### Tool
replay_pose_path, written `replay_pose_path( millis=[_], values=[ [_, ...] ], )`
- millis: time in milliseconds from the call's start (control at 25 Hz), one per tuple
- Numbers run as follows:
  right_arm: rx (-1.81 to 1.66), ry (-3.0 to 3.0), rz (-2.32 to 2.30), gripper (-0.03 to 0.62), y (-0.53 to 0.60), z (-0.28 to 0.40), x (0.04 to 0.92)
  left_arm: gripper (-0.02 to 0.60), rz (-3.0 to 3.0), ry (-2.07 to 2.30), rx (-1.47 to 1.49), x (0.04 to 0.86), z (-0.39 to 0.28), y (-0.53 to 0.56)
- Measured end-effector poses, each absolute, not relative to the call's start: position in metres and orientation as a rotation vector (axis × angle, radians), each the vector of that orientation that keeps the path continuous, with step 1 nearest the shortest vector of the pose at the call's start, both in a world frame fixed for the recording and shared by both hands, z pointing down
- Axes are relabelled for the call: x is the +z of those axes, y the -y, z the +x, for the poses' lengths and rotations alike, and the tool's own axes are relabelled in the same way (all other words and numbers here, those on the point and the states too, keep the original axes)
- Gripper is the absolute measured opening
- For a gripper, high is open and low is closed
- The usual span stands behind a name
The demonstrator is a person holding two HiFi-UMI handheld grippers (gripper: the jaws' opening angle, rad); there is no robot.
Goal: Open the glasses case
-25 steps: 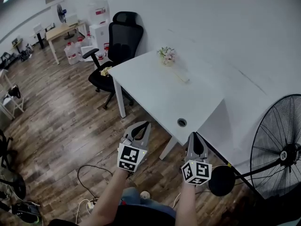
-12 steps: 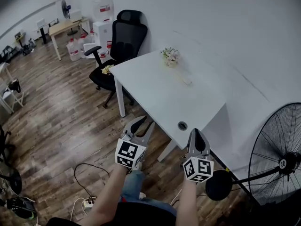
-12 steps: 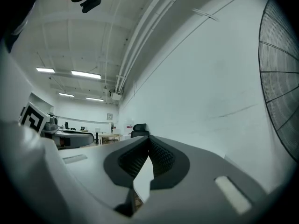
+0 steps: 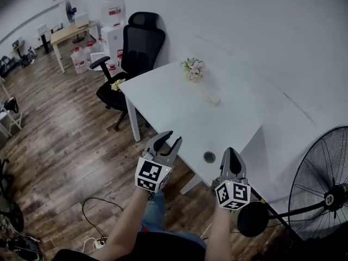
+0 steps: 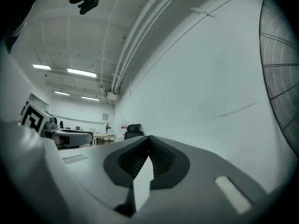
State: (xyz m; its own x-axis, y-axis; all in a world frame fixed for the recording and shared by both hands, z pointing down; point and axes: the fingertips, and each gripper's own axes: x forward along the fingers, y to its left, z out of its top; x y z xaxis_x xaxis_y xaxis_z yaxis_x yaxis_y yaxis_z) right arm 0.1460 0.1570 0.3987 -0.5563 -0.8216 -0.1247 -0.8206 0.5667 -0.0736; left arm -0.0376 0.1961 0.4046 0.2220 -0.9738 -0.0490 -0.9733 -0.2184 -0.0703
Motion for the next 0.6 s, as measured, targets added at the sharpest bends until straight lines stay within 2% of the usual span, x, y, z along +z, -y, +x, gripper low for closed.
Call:
replay_pose_path(
  millis=[600],
  values=[
    [-0.089, -2.601, -1.574, 0.009, 0.061, 0.074, 0.418, 0.129, -2.549, -1.768, -0.052, 0.412, -0.104, 0.043]
  ],
)
